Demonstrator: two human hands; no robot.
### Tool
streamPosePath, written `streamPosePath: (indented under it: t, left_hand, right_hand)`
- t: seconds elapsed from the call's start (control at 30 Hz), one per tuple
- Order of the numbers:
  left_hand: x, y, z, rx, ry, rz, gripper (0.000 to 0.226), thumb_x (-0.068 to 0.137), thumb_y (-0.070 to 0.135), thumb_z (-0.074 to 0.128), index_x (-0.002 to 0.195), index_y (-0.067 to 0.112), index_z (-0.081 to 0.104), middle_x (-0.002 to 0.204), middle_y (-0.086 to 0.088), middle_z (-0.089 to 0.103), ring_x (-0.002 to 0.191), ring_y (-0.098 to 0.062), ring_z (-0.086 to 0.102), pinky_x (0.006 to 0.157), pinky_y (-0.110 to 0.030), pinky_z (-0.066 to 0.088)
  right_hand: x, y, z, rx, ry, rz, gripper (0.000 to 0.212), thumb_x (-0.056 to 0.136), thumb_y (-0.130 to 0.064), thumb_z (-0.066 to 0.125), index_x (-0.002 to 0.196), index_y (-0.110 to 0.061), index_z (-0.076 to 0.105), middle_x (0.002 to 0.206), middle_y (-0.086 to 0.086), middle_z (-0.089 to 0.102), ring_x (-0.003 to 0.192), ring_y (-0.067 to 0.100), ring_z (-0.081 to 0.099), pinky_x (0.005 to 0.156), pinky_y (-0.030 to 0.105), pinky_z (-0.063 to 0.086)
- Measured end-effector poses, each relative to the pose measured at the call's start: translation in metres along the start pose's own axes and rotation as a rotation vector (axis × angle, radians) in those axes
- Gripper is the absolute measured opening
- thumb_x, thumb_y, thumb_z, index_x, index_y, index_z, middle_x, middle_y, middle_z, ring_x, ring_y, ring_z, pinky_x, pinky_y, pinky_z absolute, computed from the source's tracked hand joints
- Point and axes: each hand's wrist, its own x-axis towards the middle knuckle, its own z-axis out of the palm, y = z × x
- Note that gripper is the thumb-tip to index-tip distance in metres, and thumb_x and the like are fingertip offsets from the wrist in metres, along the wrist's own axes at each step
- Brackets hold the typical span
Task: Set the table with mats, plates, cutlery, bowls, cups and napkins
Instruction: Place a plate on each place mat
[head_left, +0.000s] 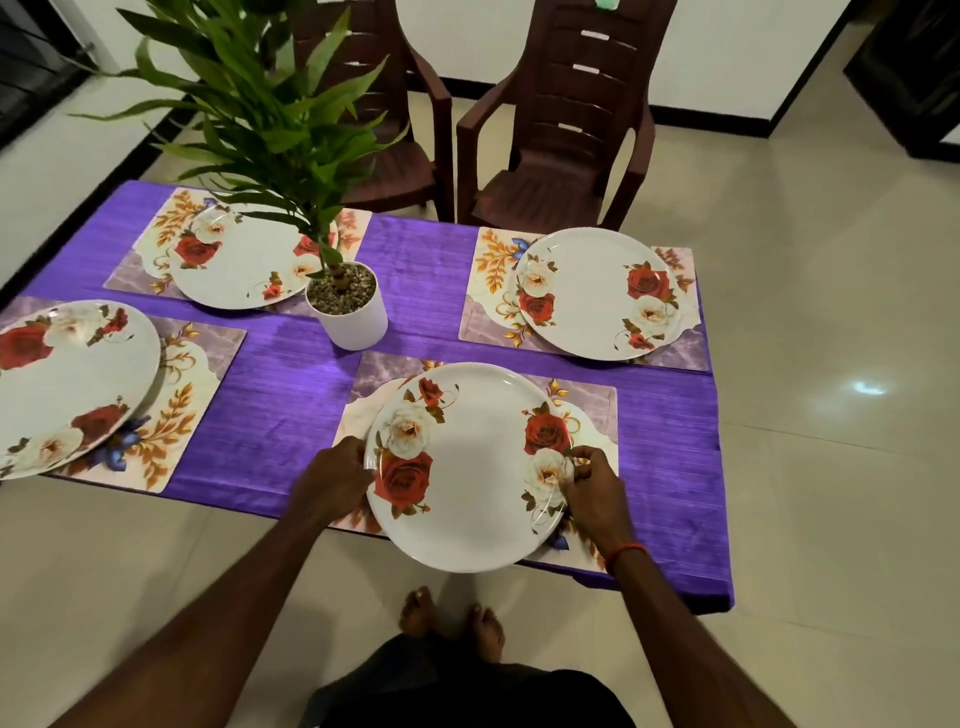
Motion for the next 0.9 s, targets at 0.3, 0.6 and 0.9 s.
streamPosePath:
  t: [0.3, 0.6, 0.9]
  left_hand:
    - [-0.005, 0.007, 0.006, -0.127, 0.058, -0.042, 0.021, 0.091, 0.017, 0.068, 0.11, 0.01, 0.065, 0.115, -0.014, 0.072, 0.104, -0.034, 0.064, 0.081, -0.035, 0.047]
    - [0.001, -0.002, 0.011, -0.144, 0.076, -0.064, 0.024, 0.094, 0.019, 0.066, 0.116, 0.01, 0.064, 0.113, -0.01, 0.072, 0.095, -0.027, 0.065, 0.084, -0.038, 0.053]
    - [0.002, -0.002, 0.014, -0.15, 0.103, -0.066, 0.019, 0.098, 0.016, 0.062, 0.114, 0.006, 0.065, 0.114, -0.013, 0.071, 0.093, -0.025, 0.062, 0.083, -0.035, 0.049]
  right_hand:
    - [0.004, 0.0, 0.0, 0.031, -0.031, -0.016, 0.039, 0.096, -0.013, 0.065, 0.132, -0.019, 0.051, 0.128, 0.007, 0.066, 0.111, 0.023, 0.067, 0.083, 0.033, 0.059]
    - [0.008, 0.002, 0.0, 0.052, -0.059, -0.05, 0.042, 0.094, -0.011, 0.067, 0.133, -0.017, 0.05, 0.128, 0.008, 0.065, 0.107, 0.019, 0.068, 0.077, 0.022, 0.058]
    - [0.01, 0.0, -0.003, 0.051, -0.094, -0.061, 0.041, 0.093, -0.009, 0.068, 0.13, -0.017, 0.052, 0.119, 0.004, 0.067, 0.099, 0.013, 0.066, 0.07, 0.013, 0.053]
